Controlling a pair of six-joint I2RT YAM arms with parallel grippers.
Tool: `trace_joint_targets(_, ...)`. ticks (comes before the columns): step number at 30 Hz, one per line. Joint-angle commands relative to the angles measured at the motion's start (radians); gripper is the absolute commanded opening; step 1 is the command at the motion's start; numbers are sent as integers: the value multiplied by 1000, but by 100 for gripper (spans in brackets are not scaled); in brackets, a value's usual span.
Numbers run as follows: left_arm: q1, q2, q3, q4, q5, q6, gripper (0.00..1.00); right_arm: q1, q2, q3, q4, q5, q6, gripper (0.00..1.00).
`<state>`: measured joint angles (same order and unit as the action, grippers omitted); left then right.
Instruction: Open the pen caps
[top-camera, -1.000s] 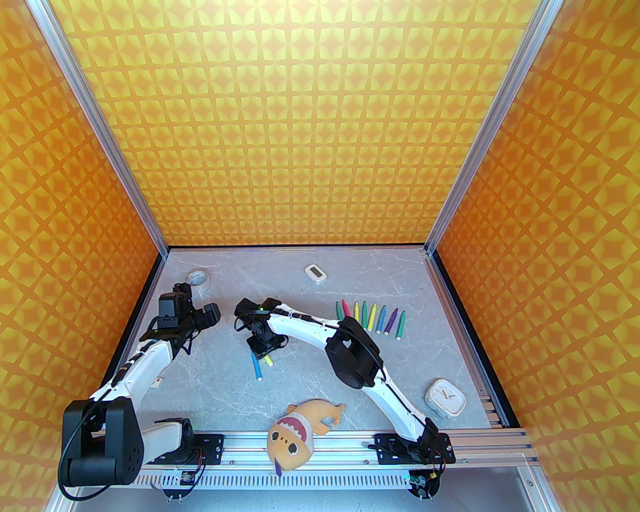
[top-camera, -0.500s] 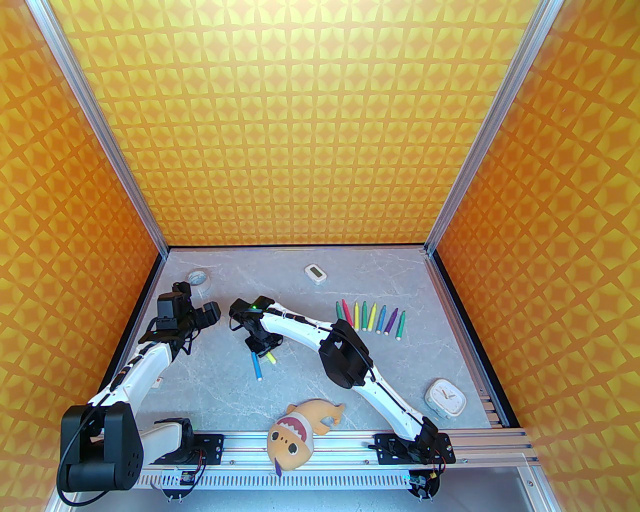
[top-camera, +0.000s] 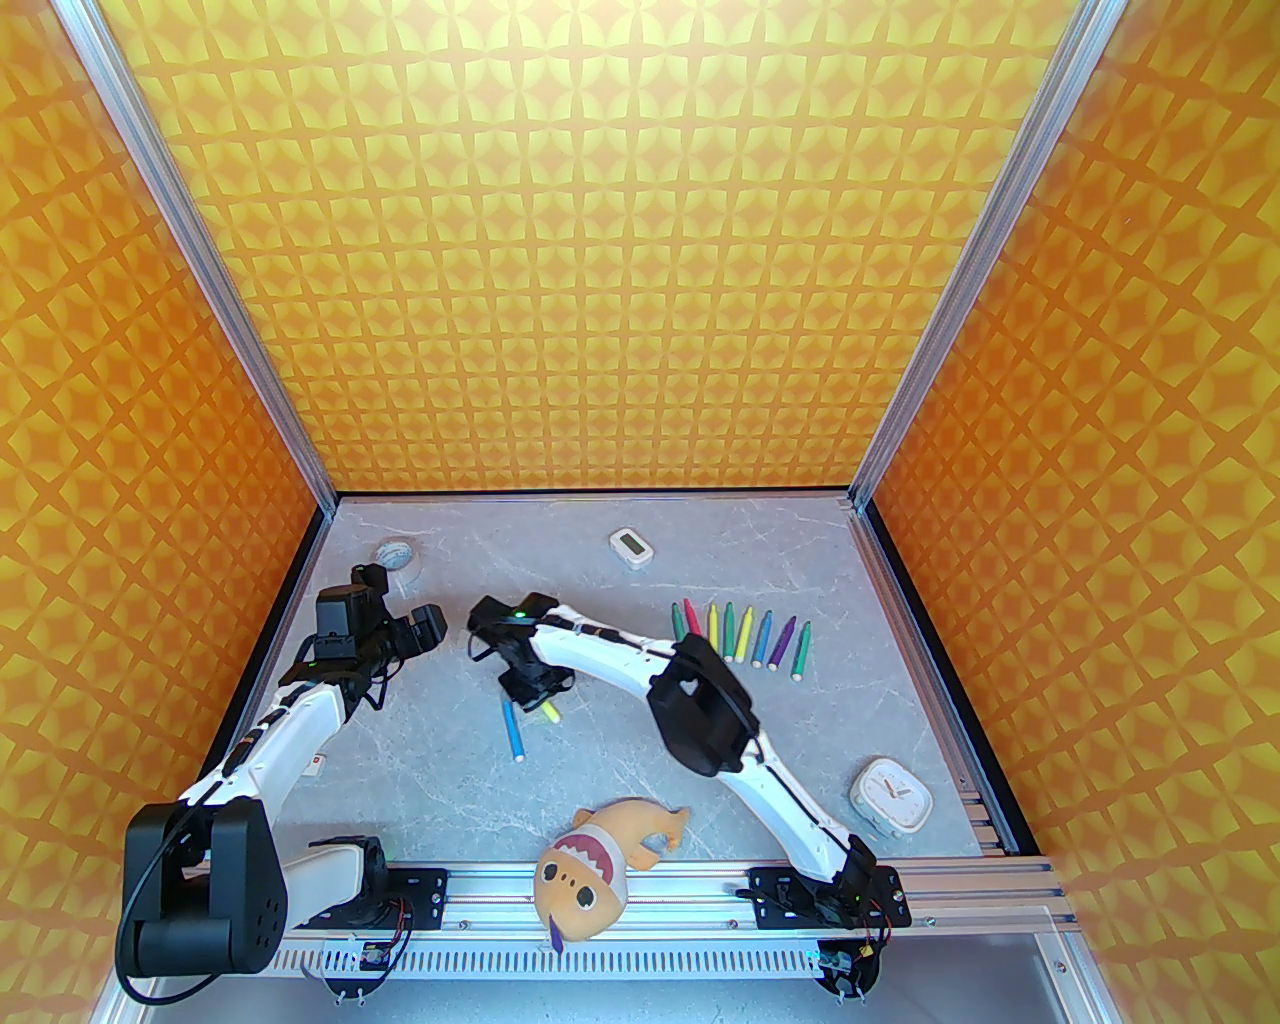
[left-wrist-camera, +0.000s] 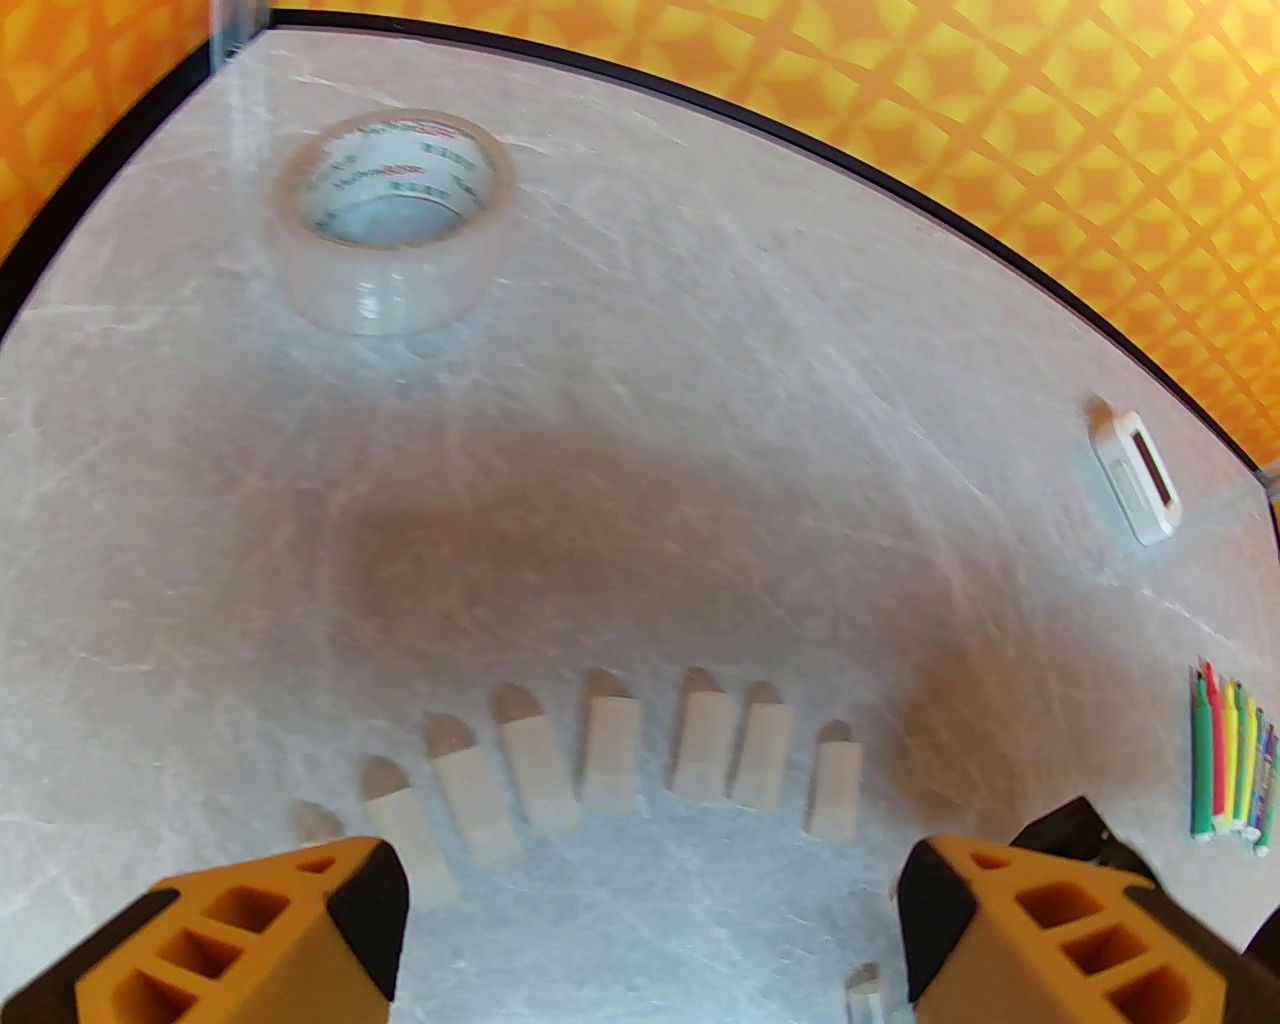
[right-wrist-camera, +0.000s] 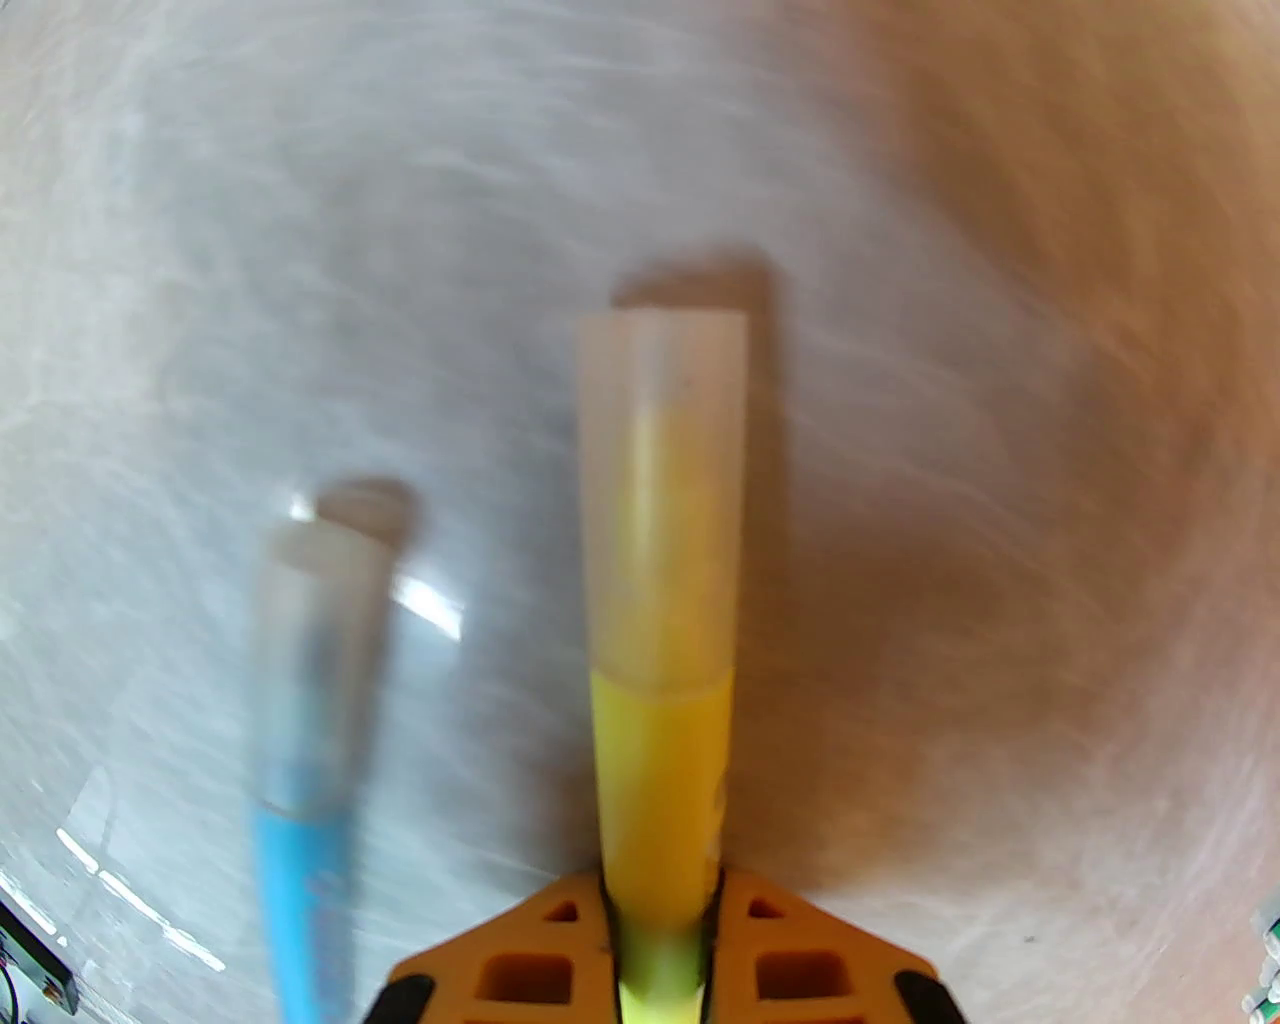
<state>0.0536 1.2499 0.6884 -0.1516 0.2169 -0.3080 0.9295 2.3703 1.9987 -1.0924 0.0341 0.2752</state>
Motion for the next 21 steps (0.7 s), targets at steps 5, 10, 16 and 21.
trace_joint_targets(5, -1, 56, 49, 29, 191, -16, 82, -106, -263, -313, 287, -82, 5, 0)
trace_joint_targets(10, -49, 106, 76, 65, 283, -71, 79, -167, -420, -513, 483, -160, 7, 0)
trace_joint_targets(16, -146, 213, 130, 151, 410, -150, 75, -215, -530, -653, 640, -253, 7, 0)
trace_joint_targets(21, -244, 301, 190, 224, 488, -196, 71, -228, -575, -720, 725, -296, 1, 0)
